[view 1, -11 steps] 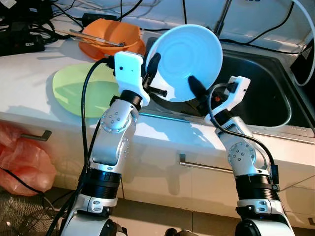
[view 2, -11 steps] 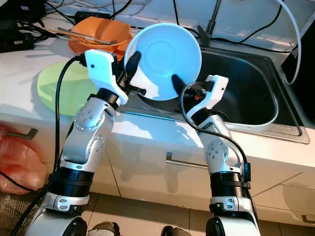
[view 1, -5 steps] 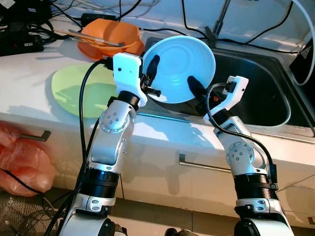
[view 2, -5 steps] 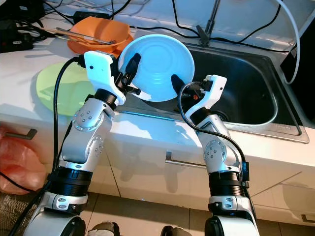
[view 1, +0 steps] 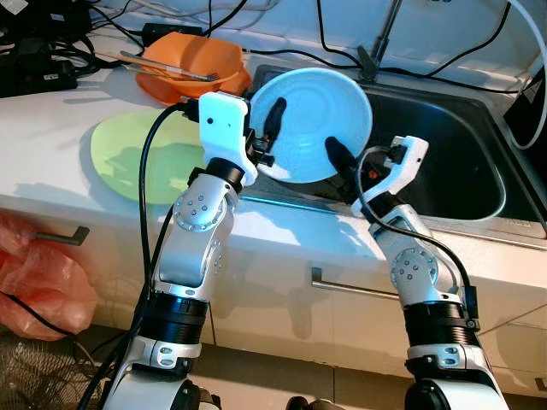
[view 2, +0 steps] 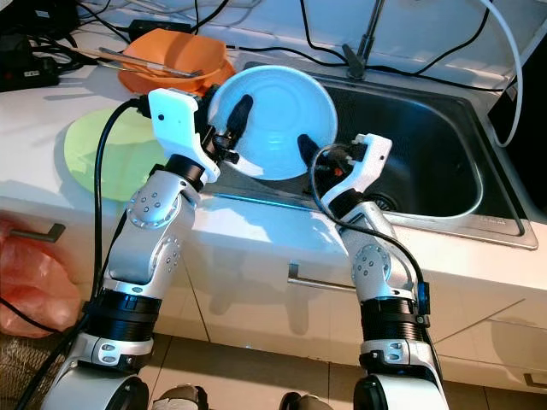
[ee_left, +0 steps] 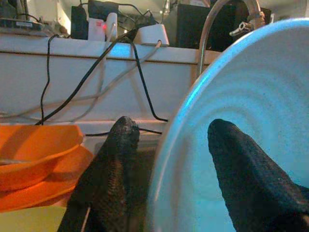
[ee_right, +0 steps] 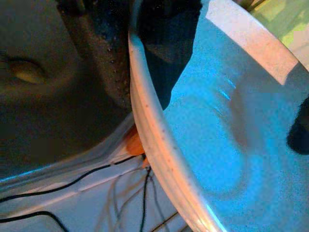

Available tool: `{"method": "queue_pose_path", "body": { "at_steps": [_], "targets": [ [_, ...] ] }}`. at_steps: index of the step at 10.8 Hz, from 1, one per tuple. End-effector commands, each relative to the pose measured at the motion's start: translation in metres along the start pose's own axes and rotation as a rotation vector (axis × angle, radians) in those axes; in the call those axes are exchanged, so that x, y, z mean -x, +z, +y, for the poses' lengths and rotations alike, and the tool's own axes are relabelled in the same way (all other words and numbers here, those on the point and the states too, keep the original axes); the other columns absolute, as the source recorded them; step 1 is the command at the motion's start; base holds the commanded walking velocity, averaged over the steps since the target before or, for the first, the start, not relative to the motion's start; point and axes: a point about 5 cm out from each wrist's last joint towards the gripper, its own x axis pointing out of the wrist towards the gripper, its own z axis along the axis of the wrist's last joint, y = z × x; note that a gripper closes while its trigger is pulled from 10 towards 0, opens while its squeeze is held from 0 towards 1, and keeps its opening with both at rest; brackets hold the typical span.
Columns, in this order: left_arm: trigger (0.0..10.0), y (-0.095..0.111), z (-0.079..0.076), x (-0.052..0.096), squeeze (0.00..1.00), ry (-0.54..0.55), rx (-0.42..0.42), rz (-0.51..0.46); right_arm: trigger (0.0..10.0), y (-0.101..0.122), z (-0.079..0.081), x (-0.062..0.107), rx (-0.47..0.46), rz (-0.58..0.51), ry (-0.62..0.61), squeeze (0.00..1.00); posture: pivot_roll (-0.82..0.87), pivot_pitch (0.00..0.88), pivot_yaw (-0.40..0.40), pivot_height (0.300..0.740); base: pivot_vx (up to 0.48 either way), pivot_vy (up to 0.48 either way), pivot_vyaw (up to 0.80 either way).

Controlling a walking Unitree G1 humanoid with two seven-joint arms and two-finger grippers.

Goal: Kitchen organization

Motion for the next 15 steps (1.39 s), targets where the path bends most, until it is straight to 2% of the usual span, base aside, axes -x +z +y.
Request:
{"method": "queue_pose_path", "body": {
  "at_steps": [1, 3, 4, 7, 8, 9, 12, 13, 14, 15],
  "targets": [
    [10.0, 0.0, -0.005, -0.001, 1.0, -0.025, -0.008, -0.004, 0.0, 0.013, 0.0, -0.004, -0.008, -0.064, -0.009, 0.0, 0.12, 0.096, -0.08, 0.74, 0.0, 0.0, 0.0],
    [10.0, 0.0, -0.005, -0.001, 1.0, -0.022, -0.021, 0.003, 0.0, 0.02, -0.009, -0.005, -0.021, -0.112, -0.09, 0.0, 0.12, 0.095, -0.079, 0.74, 0.0, 0.0, 0.0],
    [10.0, -0.002, -0.005, -0.001, 0.0, -0.013, -0.036, 0.016, 0.0, 0.025, -0.017, -0.004, -0.029, -0.149, -0.168, 0.0, 0.12, 0.095, -0.079, 0.74, 0.0, 0.0, 0.0],
    [10.0, -0.003, -0.004, -0.001, 0.0, -0.007, -0.04, 0.018, 0.0, 0.032, -0.034, 0.0, 0.019, -0.195, -0.323, 0.0, 0.13, 0.096, -0.079, 0.74, 0.0, 0.0, 0.0],
    [10.0, -0.003, -0.004, -0.001, 0.0, -0.006, -0.04, 0.019, 3.1, 0.032, -0.042, 0.002, 0.105, -0.184, -0.407, 0.0, 0.13, 0.094, -0.078, 0.74, 0.0, 0.0, 0.0],
    [10.0, -0.003, -0.004, -0.001, 0.0, -0.008, -0.04, 0.02, 10.0, 0.032, -0.045, 0.003, 0.157, -0.175, -0.441, 0.0, 0.13, 0.093, -0.078, 0.74, 0.0, 0.0, 0.0],
    [10.0, -0.003, -0.005, 0.0, 0.0, -0.017, -0.043, 0.022, 10.0, 0.031, -0.047, 0.004, 0.344, -0.16, -0.484, 0.0, 0.13, 0.089, -0.076, 0.74, 0.0, 0.0, 0.0],
    [10.0, -0.003, -0.006, 0.0, 0.0, -0.019, -0.043, 0.022, 10.0, 0.031, -0.043, 0.002, 0.433, -0.153, -0.469, 0.0, 0.13, 0.089, -0.075, 0.74, 0.0, 0.0, 0.0],
    [10.0, -0.004, -0.006, 0.0, 0.0, -0.022, -0.042, 0.025, 10.0, 0.029, -0.041, 0.0, 0.477, -0.146, -0.452, 0.0, 0.13, 0.088, -0.075, 0.74, 0.0, 0.0, 0.0],
    [10.0, -0.01, -0.008, 0.002, 0.0, -0.043, -0.032, 0.061, 10.0, 0.02, -0.038, -0.001, 0.567, -0.098, -0.424, 0.0, 0.13, 0.091, -0.075, 0.74, 0.0, 0.0, 0.0]
  ]
}}
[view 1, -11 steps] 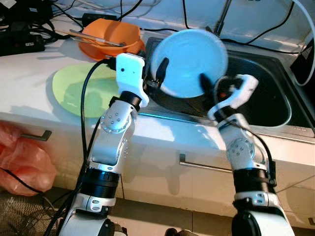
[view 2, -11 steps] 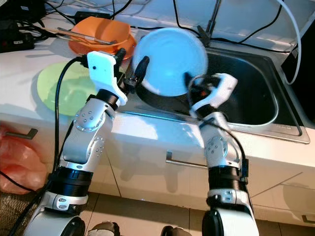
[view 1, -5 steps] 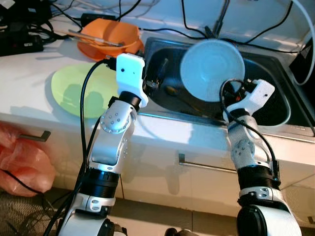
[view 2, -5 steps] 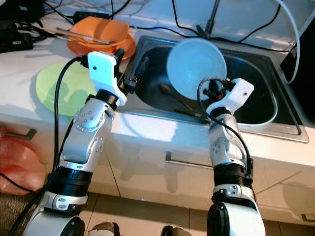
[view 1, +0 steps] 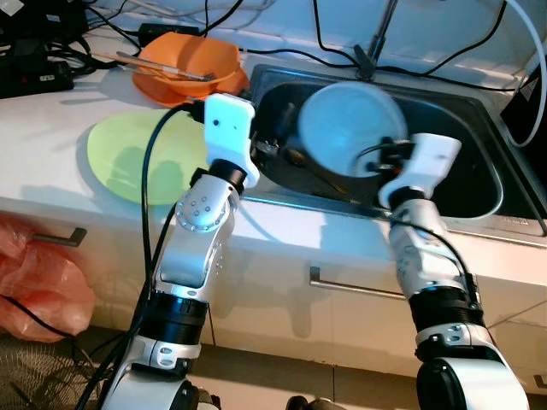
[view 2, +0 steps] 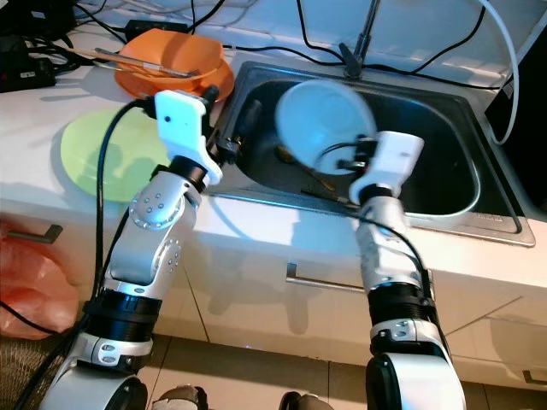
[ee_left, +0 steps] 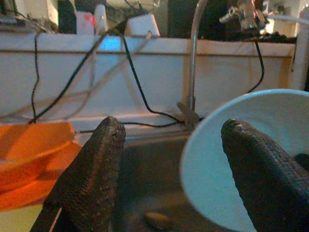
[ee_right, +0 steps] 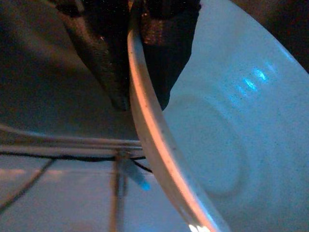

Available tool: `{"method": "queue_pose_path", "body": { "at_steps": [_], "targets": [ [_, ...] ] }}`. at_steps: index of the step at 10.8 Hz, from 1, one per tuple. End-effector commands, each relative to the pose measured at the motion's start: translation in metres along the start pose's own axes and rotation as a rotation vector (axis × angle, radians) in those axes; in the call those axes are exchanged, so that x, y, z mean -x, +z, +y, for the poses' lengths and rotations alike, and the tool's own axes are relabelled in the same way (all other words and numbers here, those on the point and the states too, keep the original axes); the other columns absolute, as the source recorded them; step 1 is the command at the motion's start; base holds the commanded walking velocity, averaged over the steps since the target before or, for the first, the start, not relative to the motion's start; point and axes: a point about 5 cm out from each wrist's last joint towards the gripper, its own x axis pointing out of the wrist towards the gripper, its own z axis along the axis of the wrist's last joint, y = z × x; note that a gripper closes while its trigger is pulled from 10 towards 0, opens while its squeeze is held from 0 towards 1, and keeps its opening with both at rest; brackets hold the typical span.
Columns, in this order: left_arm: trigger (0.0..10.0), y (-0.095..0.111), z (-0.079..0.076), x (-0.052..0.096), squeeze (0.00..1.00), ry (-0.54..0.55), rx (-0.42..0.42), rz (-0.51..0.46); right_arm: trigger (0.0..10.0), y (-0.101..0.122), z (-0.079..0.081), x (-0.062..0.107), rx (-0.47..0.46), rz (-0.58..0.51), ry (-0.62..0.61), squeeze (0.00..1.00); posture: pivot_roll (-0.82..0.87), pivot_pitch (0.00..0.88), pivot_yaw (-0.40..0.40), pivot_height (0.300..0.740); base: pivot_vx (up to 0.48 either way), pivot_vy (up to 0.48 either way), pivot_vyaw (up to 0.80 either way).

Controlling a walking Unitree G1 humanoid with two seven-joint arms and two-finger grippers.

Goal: Kitchen organization

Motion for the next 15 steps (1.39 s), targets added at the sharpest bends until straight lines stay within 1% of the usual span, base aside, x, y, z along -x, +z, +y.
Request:
{"method": "queue_pose_path", "body": {
  "at_steps": [1, 2, 3, 5, 8, 11, 13, 14, 15],
  "targets": [
    [10.0, -0.011, -0.004, 0.003, 0.0, -0.018, 0.022, 0.046, 10.0, 0.003, -0.002, -0.001, 0.036, -0.024, -0.002, 0.0, 0.13, 0.093, -0.076, 0.74, 0.0, 0.0, 0.0],
    [10.0, -0.021, -0.002, 0.007, 0.0, -0.01, 0.038, 0.066, 10.0, -0.001, 0.0, 0.0, 0.069, -0.012, 0.01, 0.0, 0.13, 0.098, -0.078, 0.74, 0.0, 0.0, 0.0],
    [10.0, -0.028, -0.002, 0.01, 0.0, -0.005, 0.043, 0.082, 10.0, -0.002, 0.001, 0.0, 0.098, -0.012, 0.023, 0.0, 0.13, 0.1, -0.078, 0.74, 0.0, 0.0, 0.0],
    [10.0, -0.039, -0.002, 0.015, 0.0, 0.006, 0.093, 0.091, 10.0, -0.004, 0.001, 0.0, 0.132, -0.007, 0.027, 0.0, 0.13, 0.103, -0.081, 0.74, 0.0, 0.0, 0.0],
    [10.0, -0.052, 0.001, 0.023, 0.0, 0.03, 0.087, 0.114, 10.0, -0.01, 0.002, 0.002, 0.164, 0.014, 0.038, 0.0, 0.13, 0.106, -0.084, 0.74, 0.0, 0.0, 0.0],
    [10.0, -0.057, 0.0, 0.024, 0.0, 0.027, 0.085, 0.122, 10.0, -0.015, 0.003, 0.002, 0.169, 0.029, 0.044, 0.0, 0.13, 0.106, -0.083, 0.74, 0.0, 0.0, 0.0],
    [10.0, -0.061, -0.003, 0.025, 0.0, 0.008, 0.067, 0.137, 10.0, -0.022, 0.003, 0.004, 0.2, 0.059, 0.059, 0.0, 0.13, 0.106, -0.084, 0.74, 0.0, 0.0, 0.0],
    [10.0, -0.061, -0.004, 0.025, 0.0, 0.003, 0.061, 0.138, 10.0, -0.023, 0.005, 0.004, 0.206, 0.068, 0.073, 0.92, 0.13, 0.107, -0.085, 0.74, 0.0, 0.0, 0.0],
    [10.0, -0.061, -0.004, 0.025, 0.0, -0.001, 0.057, 0.139, 10.0, -0.026, 0.007, 0.004, 0.213, 0.083, 0.085, 1.0, 0.13, 0.106, -0.084, 0.74, 0.0, 0.0, 0.0]
  ]
}}
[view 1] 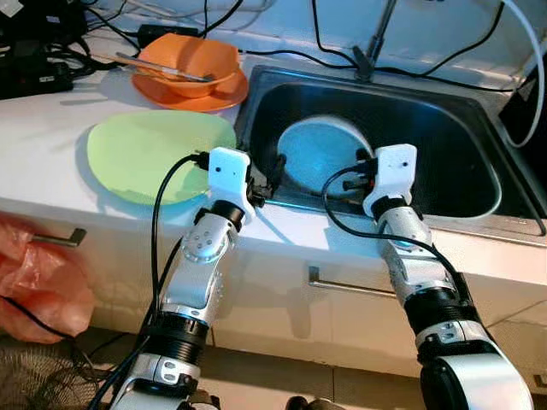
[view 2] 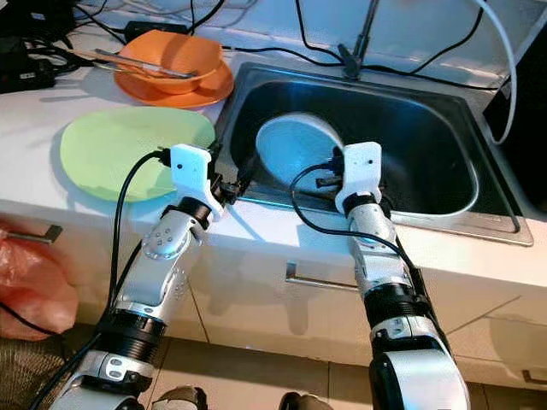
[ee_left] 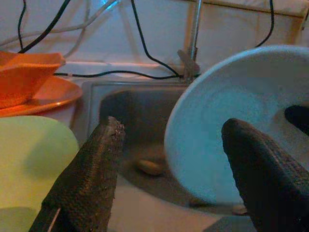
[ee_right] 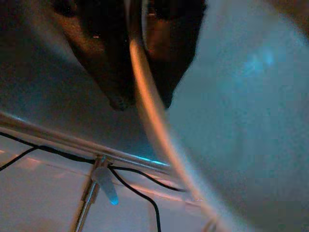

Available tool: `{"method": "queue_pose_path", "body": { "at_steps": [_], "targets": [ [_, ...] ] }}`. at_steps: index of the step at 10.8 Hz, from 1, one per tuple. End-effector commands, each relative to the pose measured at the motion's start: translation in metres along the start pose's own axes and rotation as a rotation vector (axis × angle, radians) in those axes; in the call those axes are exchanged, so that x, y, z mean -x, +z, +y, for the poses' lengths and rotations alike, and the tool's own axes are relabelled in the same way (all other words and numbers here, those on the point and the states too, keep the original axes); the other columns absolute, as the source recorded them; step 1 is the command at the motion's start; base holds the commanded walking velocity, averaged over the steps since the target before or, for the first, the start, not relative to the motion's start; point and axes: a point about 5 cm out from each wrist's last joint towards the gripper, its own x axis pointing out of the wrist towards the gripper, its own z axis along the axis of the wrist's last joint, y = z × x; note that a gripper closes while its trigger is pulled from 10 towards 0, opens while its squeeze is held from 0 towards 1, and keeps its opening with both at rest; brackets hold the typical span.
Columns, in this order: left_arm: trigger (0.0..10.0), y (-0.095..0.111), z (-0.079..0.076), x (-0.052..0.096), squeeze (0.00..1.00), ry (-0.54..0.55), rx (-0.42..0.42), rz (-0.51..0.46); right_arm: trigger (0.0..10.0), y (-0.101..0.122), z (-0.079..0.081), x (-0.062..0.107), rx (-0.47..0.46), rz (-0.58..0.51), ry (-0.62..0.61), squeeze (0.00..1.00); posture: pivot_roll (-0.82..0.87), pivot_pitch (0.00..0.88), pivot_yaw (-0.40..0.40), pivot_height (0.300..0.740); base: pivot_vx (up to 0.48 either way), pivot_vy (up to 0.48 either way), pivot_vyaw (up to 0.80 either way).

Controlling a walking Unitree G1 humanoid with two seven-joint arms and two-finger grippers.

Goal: Kitchen organization

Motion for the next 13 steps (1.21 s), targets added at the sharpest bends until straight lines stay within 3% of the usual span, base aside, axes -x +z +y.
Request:
{"method": "queue_pose_path", "body": {
  "at_steps": [1, 2, 3, 4, 8, 11, 13],
  "targets": [
    [10.0, -0.003, -0.005, 0.0, 0.0, -0.024, -0.014, 0.008, 10.0, -0.009, 0.0, 0.002, 0.007, 0.041, 0.004, 1.0, 0.13, 0.106, -0.085, 0.74, 0.0, 0.0, 0.0],
    [10.0, -0.004, -0.005, 0.0, 0.0, -0.024, -0.017, 0.01, 10.0, -0.01, 0.0, 0.002, 0.009, 0.045, 0.006, 1.0, 0.13, 0.106, -0.085, 0.74, 0.0, 0.0, 0.0],
    [10.0, -0.004, -0.005, 0.0, 0.0, -0.024, -0.018, 0.012, 10.0, -0.01, 0.0, 0.002, 0.012, 0.047, 0.008, 0.12, 0.13, 0.105, -0.086, 0.74, 0.0, 0.0, 0.0],
    [10.0, -0.004, -0.005, 0.0, 0.0, -0.026, -0.019, 0.013, 10.0, -0.01, 0.0, 0.002, 0.009, 0.051, 0.007, 0.0, 0.13, 0.105, -0.086, 0.74, 0.0, 0.0, 0.0],
    [10.0, -0.005, -0.004, 0.0, 0.0, -0.022, -0.024, 0.012, 10.0, -0.008, 0.001, 0.0, -0.006, 0.04, 0.008, 0.0, 0.13, 0.102, -0.084, 0.74, 0.0, 0.0, 0.0],
    [10.0, 0.018, 0.004, -0.007, 0.0, 0.016, -0.048, -0.065, 10.0, 0.011, 0.004, -0.008, -0.412, -0.002, 0.005, 0.0, 0.13, 0.09, -0.081, 0.74, 0.0, 0.0, 0.0],
    [10.0, 0.029, 0.011, -0.009, 0.0, 0.045, -0.055, -0.103, 10.0, 0.013, 0.004, -0.009, -0.501, 0.0, 0.016, 0.0, 0.13, 0.086, -0.08, 0.74, 0.0, 0.0, 0.0]
  ]
}}
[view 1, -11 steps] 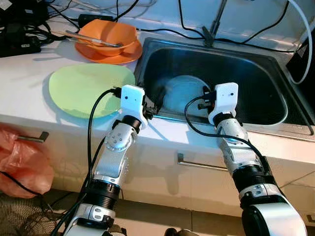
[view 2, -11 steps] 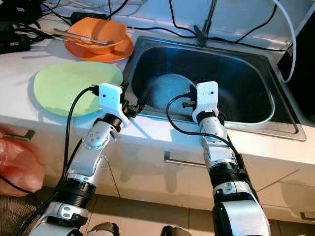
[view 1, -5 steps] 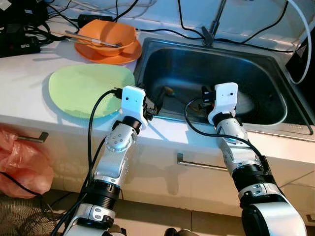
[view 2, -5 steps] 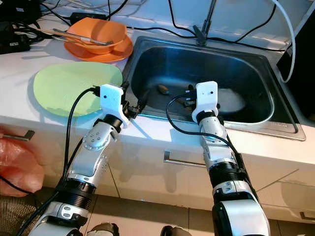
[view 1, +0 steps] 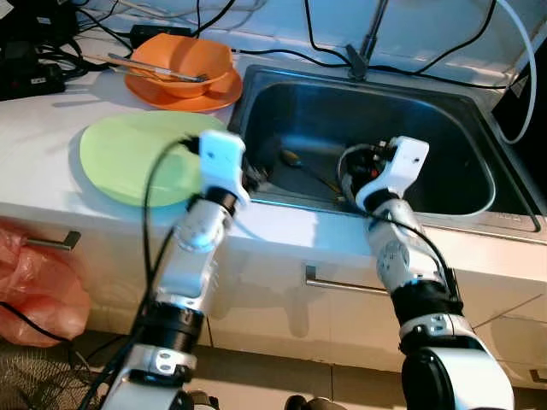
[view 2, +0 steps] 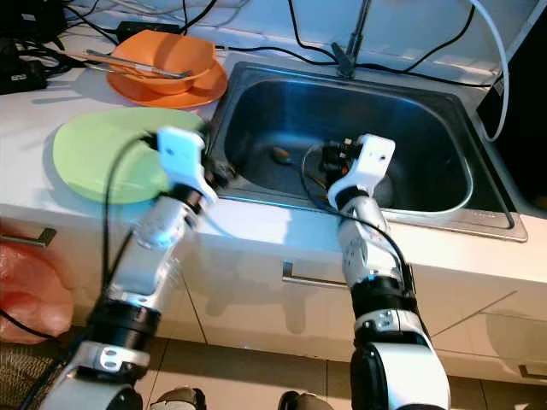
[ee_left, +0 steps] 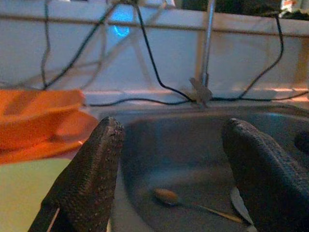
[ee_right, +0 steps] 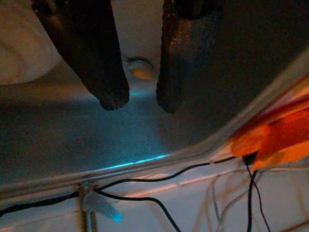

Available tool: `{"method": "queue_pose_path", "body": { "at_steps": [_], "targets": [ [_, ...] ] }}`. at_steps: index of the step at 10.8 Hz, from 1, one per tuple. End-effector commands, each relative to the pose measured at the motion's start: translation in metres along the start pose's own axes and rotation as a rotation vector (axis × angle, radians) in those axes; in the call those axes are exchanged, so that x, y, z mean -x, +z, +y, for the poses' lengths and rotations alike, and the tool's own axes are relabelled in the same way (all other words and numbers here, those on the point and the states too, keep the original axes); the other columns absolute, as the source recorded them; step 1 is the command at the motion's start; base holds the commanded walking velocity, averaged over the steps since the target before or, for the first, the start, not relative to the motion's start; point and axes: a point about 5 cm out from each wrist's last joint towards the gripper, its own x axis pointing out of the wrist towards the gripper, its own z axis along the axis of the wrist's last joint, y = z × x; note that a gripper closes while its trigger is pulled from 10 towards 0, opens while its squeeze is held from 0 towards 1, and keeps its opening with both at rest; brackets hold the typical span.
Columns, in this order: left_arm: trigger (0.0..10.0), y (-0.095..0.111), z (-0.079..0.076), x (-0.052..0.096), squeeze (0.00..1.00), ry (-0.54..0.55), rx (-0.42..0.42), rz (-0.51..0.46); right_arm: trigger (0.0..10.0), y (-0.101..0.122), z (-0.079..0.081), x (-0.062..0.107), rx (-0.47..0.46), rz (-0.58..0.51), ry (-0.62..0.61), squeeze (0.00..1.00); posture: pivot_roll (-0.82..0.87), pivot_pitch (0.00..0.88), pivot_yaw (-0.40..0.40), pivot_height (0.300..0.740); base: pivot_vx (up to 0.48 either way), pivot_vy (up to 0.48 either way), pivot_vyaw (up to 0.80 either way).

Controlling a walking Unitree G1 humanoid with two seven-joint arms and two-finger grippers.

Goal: Kitchen organization

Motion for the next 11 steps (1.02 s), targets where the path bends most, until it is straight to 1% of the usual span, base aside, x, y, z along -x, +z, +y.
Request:
{"method": "queue_pose_path", "body": {
  "at_steps": [1, 2, 3, 4, 5, 6, 7, 8, 10, 11],
  "targets": [
    [10.0, 0.012, 0.002, -0.003, 0.0, 0.013, -0.001, -0.04, 10.0, 0.004, -0.002, 0.0, -0.043, -0.007, 0.007, 0.0, 0.14, 0.082, -0.081, 0.74, 0.0, 0.0, 0.0],
    [10.0, 0.019, 0.009, -0.004, 0.0, 0.036, -0.001, -0.063, 10.0, 0.003, -0.001, 0.001, -0.062, 0.002, 0.023, 0.0, 0.14, 0.082, -0.08, 0.74, 0.0, 0.0, 0.0],
    [10.0, 0.029, 0.02, -0.003, 0.0, 0.07, -0.013, -0.088, 10.0, 0.002, 0.002, 0.002, -0.088, 0.013, 0.047, 0.0, 0.14, 0.085, -0.079, 0.74, 0.0, 0.0, 0.0],
    [10.0, 0.043, 0.049, 0.001, 0.0, 0.164, -0.035, -0.119, 10.0, -0.002, 0.008, 0.004, -0.158, 0.032, 0.101, 0.0, 0.14, 0.094, -0.079, 0.74, 0.0, 0.0, 0.0],
    [10.0, 0.049, 0.073, 0.01, 0.0, 0.253, -0.045, -0.124, 10.0, -0.005, 0.016, 0.006, -0.17, 0.05, 0.172, 0.0, 0.14, 0.1, -0.08, 0.74, 0.0, 0.0, 0.0],
    [10.0, 0.049, 0.088, 0.017, 0.0, 0.311, -0.061, -0.115, 10.0, -0.007, 0.021, 0.009, -0.173, 0.063, 0.215, 0.0, 0.15, 0.103, -0.082, 0.74, 0.0, 0.0, 0.0],
    [10.0, 0.049, 0.11, 0.029, 0.0, 0.407, -0.069, -0.094, 10.0, -0.01, 0.027, 0.011, -0.176, 0.082, 0.26, 0.0, 0.15, 0.109, -0.084, 0.74, 0.0, 0.0, 0.0],
    [10.0, 0.047, 0.13, 0.045, 0.0, 0.501, -0.084, -0.065, 10.0, -0.012, 0.029, 0.012, -0.174, 0.099, 0.276, 0.0, 0.15, 0.113, -0.088, 0.74, 0.0, 0.0, 0.0],
    [10.0, 0.047, 0.147, 0.064, 0.0, 0.597, -0.11, -0.024, 10.0, -0.013, 0.028, 0.014, -0.178, 0.12, 0.285, 0.0, 0.16, 0.118, -0.093, 0.74, 0.0, 0.0, 0.0],
    [10.0, 0.044, 0.154, 0.079, 0.0, 0.67, -0.053, -0.004, 10.0, -0.014, 0.029, 0.015, -0.168, 0.131, 0.293, 0.0, 0.16, 0.123, -0.097, 0.74, 0.0, 0.0, 0.0]
  ]
}}
